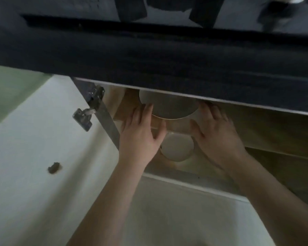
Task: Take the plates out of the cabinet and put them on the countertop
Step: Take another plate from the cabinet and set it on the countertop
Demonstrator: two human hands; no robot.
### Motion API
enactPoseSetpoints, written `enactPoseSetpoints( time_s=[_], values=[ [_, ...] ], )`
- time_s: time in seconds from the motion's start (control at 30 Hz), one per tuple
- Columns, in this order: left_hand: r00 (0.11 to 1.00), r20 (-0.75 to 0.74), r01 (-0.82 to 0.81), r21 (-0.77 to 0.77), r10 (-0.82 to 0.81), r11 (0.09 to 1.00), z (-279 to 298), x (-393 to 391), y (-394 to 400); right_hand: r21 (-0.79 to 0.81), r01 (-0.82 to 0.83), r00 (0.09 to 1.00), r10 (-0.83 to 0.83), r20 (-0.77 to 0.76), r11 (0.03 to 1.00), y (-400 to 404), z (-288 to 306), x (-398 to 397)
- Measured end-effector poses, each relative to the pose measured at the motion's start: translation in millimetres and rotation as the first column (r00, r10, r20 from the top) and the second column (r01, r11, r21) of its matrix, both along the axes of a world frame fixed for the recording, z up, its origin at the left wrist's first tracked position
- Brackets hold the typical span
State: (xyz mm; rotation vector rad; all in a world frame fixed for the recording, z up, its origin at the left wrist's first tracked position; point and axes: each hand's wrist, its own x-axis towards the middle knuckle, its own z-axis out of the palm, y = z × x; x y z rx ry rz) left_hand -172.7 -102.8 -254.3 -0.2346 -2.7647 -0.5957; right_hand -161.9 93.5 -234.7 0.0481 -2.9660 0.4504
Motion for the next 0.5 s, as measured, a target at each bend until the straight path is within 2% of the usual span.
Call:
enactPoseSetpoints(
  time_s=[0.1,0.13,0.23,0.37,0.5],
  values=[
    [0.996,-0.037,-0.070,0.168,0.077,0.983,-17.0,-25.0,0.9,0.139,0.015,0.999,-0.010,-0.035,0.990,16.7,-12.8,-34.7],
    [0.994,-0.026,-0.096,0.240,0.105,0.966,-21.8,-33.4,-0.6,0.117,0.042,0.999,-0.038,-0.036,0.992,20.6,-15.2,-45.7],
    [0.985,0.046,-0.168,0.424,0.164,0.890,-30.6,-56.2,-7.4,-0.145,0.143,0.985,-0.156,-0.079,0.979,25.6,-23.3,-70.6],
    [0.975,0.070,-0.222,0.396,0.211,0.891,-30.0,-77.0,-12.8,-0.135,0.247,0.968,-0.251,-0.012,0.960,25.8,-34.1,-88.0],
    [0.936,0.315,-0.295,0.469,0.154,0.833,-28.2,-100.3,-13.2,-0.162,0.263,0.962,-0.247,0.117,0.951,19.1,-33.7,-107.6]
  ],
)
